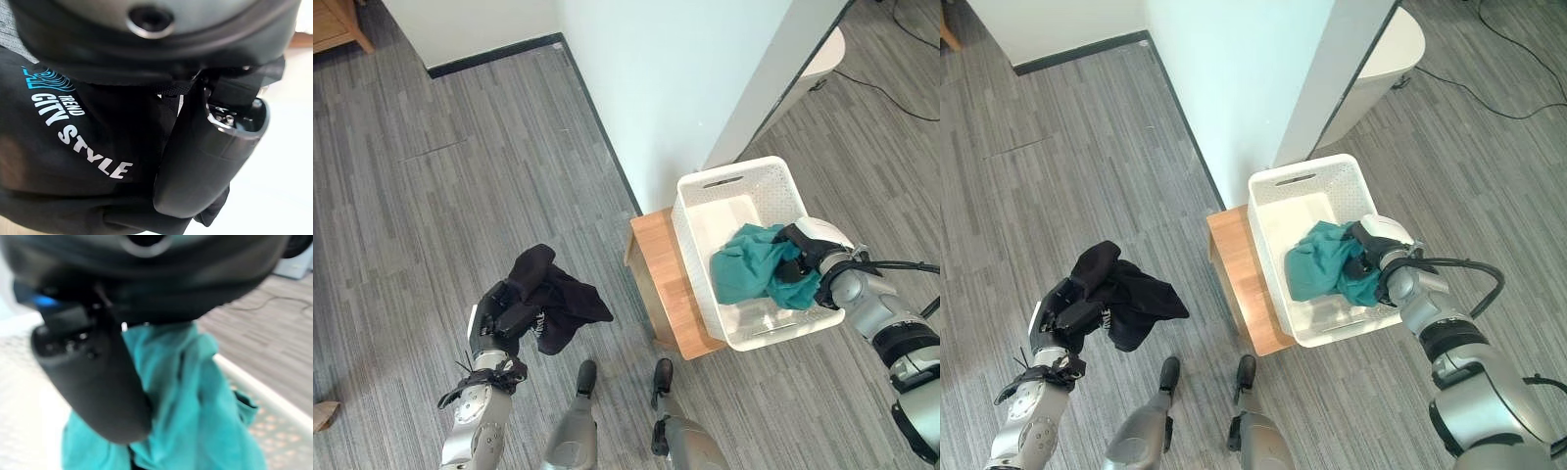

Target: Pick up bed clothes into laundry basket.

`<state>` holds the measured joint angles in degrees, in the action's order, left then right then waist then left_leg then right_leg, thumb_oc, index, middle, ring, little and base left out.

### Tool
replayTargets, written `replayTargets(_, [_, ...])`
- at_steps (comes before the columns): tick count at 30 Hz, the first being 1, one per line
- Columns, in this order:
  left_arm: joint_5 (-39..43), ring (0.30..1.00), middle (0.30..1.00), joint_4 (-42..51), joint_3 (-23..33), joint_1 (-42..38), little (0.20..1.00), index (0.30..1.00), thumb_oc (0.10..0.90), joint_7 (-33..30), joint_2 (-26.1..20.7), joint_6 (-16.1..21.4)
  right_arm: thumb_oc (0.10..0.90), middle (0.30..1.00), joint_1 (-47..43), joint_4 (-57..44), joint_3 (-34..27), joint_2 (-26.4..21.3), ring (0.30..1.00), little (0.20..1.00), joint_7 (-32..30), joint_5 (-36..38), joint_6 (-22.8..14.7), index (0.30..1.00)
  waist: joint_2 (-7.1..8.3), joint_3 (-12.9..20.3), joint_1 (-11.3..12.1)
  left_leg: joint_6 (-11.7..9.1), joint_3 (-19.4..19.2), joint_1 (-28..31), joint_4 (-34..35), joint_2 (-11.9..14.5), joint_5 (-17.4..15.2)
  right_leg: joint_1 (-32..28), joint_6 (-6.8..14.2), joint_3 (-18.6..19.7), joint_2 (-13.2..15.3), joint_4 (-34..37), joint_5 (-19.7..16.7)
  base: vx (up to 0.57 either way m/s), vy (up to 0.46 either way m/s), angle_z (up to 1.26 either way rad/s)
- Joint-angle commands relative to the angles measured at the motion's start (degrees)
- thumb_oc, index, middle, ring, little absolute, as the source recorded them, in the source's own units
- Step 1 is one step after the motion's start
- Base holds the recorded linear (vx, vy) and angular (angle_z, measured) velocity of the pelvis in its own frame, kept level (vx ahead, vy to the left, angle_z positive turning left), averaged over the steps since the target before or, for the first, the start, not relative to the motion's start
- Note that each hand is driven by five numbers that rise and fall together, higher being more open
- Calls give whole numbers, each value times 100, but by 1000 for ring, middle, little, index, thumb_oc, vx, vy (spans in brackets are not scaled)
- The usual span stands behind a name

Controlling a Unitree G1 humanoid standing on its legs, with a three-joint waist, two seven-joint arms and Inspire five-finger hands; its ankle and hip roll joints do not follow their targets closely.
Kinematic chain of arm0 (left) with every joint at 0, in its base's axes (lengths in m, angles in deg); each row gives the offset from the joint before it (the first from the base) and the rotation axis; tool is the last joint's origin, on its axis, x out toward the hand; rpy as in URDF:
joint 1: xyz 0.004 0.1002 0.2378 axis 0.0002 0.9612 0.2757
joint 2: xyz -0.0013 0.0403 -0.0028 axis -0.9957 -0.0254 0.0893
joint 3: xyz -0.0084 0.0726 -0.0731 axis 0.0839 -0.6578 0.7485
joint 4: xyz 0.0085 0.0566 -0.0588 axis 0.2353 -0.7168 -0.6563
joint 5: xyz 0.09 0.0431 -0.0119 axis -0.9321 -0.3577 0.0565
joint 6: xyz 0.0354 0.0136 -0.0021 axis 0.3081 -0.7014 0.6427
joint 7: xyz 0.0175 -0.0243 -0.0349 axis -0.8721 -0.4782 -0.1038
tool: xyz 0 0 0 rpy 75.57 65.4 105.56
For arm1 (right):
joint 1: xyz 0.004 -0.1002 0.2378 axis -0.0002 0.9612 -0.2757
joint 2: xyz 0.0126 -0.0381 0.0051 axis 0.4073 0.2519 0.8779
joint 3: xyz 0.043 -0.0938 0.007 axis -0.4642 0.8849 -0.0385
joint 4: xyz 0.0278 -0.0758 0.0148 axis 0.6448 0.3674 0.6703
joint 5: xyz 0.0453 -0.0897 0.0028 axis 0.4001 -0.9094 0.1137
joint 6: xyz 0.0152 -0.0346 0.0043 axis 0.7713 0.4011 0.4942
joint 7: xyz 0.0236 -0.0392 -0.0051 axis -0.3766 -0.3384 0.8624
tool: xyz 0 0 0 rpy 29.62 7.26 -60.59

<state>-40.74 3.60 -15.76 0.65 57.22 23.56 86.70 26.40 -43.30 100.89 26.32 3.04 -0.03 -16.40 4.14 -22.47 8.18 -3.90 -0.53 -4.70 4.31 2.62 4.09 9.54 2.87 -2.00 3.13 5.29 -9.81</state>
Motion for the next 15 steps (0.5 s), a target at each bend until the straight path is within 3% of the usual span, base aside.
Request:
replayTargets(1, [-118, 300, 300, 769, 219, -108, 300, 300, 400, 49, -183, 683, 800, 900, -508, -854, -283, -678, 900, 900, -278, 482, -182, 900, 167, 309, -45, -95, 9, -327, 69, -63, 51, -482, 409, -46, 242, -71, 820, 0, 0, 0])
replayTargets(5, [-177, 300, 300, 732, 315, -216, 300, 300, 400, -21, -242, 696, 800, 900, -245, -2075, -1023, -1048, 900, 900, -301, 1163, -320, 900, 197, 350, -137, -79, 10, -308, 69, -73, 26, -484, 418, -19, 267, -113, 848, 0, 0, 0])
replayTargets(10, [-203, 300, 300, 849, 461, -274, 300, 300, 400, -85, -367, 723, 800, 900, -416, -3254, -1779, -2008, 900, 900, -499, 2112, -640, 900, 310, 438, -291, -81, -64, -274, 69, -76, -6, -460, 444, 33, 282, -166, 854, 0, 4, -1])
replayTargets(12, [-187, 300, 300, 854, 610, -321, 300, 300, 400, -103, -386, 743, 800, 900, -276, -3596, -2296, -2499, 900, 900, -626, 2143, -779, 900, 362, 506, -395, -85, -117, -240, 69, -63, -47, -458, 464, 61, 286, -194, 872, 7, 13, -2])
replayTargets(15, [-187, 300, 300, 853, 592, -328, 300, 300, 400, -104, -402, 743, 800, 900, -192, -3621, -2379, -2500, 900, 900, -622, 2140, -775, 900, 371, 513, -371, -85, -120, -251, 69, -62, -44, -445, 464, 65, 285, -195, 868, 4, 4, -7])
